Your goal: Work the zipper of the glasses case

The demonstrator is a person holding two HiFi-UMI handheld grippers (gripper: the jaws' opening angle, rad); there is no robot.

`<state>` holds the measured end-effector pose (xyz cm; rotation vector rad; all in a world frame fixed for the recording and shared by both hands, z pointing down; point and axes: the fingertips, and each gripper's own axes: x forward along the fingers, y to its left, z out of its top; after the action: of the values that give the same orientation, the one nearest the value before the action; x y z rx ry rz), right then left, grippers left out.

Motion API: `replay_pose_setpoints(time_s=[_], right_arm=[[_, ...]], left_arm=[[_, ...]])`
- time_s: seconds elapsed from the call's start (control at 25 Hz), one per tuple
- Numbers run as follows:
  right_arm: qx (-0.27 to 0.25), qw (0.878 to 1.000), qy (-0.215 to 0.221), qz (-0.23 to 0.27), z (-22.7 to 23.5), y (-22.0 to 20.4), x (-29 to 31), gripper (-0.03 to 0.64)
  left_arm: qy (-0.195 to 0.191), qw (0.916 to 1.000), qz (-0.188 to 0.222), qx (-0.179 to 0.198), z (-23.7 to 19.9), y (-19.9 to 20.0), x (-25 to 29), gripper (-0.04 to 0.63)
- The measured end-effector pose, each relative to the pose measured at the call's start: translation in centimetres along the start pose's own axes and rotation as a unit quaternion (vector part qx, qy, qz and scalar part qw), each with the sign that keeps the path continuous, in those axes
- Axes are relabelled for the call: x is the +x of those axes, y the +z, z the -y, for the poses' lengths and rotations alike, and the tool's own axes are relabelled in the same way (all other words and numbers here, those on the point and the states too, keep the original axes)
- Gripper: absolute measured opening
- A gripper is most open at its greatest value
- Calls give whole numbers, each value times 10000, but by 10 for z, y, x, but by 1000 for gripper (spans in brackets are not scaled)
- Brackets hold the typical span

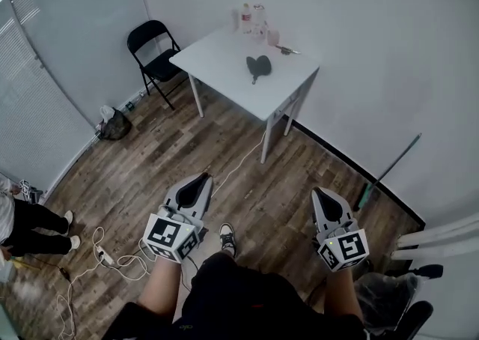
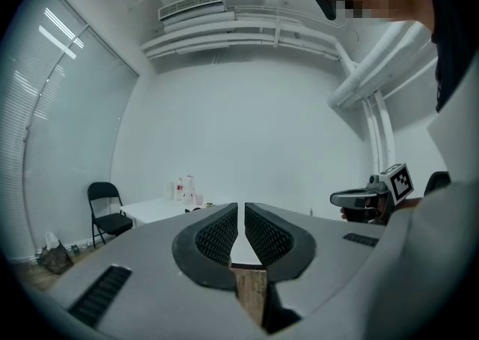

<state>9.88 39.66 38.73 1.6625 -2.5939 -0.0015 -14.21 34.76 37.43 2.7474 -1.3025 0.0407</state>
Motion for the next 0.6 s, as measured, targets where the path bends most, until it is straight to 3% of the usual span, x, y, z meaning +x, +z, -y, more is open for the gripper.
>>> replay_pose_setpoints(time_s=[0.6], right_arm=[[-123, 9996, -43, -234, 14, 22, 208, 21]], left_arm=[[-222, 9996, -61, -149, -174, 13, 109, 48]])
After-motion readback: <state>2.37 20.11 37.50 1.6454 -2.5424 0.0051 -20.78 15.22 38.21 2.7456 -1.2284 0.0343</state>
